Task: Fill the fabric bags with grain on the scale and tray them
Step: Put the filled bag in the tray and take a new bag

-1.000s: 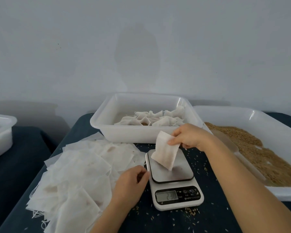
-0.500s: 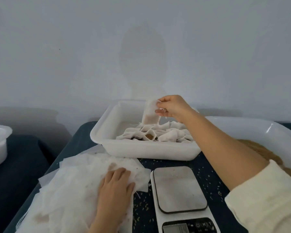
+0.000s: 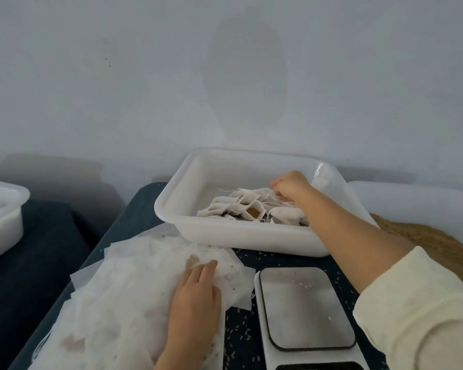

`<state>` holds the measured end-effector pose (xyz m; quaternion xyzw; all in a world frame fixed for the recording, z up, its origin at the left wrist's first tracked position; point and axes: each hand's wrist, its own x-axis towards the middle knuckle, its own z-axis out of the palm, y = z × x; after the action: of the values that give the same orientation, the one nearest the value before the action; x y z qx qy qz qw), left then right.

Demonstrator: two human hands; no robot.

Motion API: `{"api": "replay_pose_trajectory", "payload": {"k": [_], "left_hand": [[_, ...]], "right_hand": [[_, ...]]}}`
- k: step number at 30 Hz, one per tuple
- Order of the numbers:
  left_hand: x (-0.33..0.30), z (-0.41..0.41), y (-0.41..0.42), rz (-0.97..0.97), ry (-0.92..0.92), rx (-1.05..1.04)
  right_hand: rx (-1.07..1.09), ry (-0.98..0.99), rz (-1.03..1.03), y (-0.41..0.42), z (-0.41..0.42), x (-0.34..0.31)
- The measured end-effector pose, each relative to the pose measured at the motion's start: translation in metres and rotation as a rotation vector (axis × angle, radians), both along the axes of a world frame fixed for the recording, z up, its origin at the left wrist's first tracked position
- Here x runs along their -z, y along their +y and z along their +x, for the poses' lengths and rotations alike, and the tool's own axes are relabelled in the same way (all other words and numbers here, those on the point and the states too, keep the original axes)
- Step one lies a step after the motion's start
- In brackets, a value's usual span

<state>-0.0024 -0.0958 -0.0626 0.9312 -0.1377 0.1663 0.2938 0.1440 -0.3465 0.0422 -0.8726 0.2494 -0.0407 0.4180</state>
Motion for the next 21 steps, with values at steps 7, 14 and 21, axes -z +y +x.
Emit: {"api": "replay_pose_trajectory", "payload": {"k": [7, 14, 21], "left_hand": [[-0.018, -0.006, 0.004, -0.111, -0.037, -0.033], [-0.048, -0.019, 0.011, -0.898, 0.188, -0.014], [-0.061, -0.038, 0.012, -1.612, 0.798, 0.34]], "right_hand": [[-0.006, -0.244, -0.067, 0.021, -0.053, -0.035], [-0.394, -0.302, 0.383, 0.099, -0.179, -0.017], [-0.21, -0.137, 0.609, 0.1, -0.227, 0.036]]}}
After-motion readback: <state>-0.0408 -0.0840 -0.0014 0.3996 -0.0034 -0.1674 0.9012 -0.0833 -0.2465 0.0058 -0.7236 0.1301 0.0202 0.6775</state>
